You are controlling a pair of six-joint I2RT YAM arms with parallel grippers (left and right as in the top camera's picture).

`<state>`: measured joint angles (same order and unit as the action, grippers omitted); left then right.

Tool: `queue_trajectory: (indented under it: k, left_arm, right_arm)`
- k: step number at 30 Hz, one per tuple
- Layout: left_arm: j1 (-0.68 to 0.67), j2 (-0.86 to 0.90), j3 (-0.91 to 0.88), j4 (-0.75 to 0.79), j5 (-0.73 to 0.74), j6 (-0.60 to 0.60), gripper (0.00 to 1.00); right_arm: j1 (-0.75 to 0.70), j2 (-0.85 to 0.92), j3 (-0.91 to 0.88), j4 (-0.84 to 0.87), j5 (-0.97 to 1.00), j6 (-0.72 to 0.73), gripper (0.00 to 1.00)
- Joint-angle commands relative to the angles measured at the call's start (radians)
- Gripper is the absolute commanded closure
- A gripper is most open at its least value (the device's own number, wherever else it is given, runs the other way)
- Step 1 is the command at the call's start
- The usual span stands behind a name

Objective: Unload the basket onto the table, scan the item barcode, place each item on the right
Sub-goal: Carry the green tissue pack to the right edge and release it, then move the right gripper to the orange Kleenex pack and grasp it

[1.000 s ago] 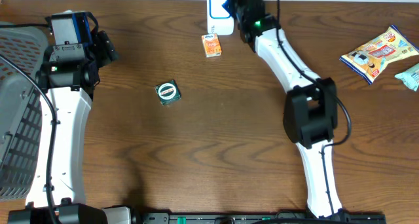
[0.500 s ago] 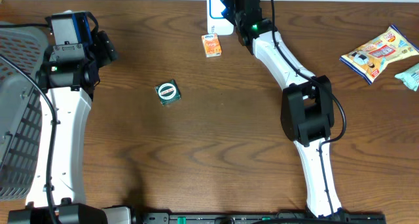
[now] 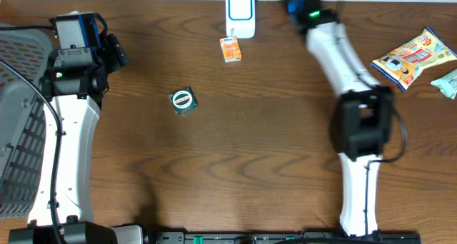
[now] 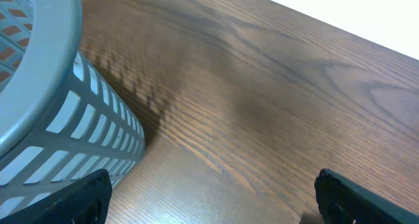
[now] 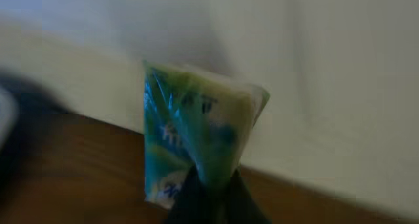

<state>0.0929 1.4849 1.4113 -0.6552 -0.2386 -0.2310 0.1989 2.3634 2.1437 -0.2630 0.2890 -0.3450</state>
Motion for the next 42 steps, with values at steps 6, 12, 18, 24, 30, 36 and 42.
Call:
queue_trajectory:
  k: [6, 12, 18, 24, 30, 36, 42]
  left_arm:
    - [0.004, 0.006, 0.008, -0.003, -0.01, 0.013, 0.02]
    - [0.004, 0.006, 0.008, -0.003, -0.01, 0.013, 0.02]
    - [0.004, 0.006, 0.008, -0.003, -0.01, 0.013, 0.02]
    - [0.004, 0.006, 0.008, -0.003, -0.01, 0.013, 0.02]
    - [0.004, 0.006, 0.008, -0.003, -0.01, 0.013, 0.02]
    - [0.004, 0.006, 0.008, -0.003, -0.01, 0.013, 0.02]
    - [0.004, 0.006, 0.008, -0.003, -0.01, 0.013, 0.02]
  right_arm:
    - [-0.281, -0.073, 0.008, -0.394, 0.034, 0.325, 0.99]
    - [-0.408, -0.072, 0.007, -0.579, -0.024, 0.446, 0.21]
    - [-0.44, -0.072, 0.007, -0.581, -0.488, 0.446, 0.01]
    - [-0.369, -0.072, 0.007, -0.55, -0.949, 0.446, 0.01]
    - [-0.217, -0.067, 0.006, -0.518, -0.94, 0.445, 0.01]
    - [-0.038, -0.042, 0.006, -0.451, -0.743, 0.47, 0.09]
    - [0.111, 0.025, 0.006, -0.409, -0.571, 0.531, 0.14]
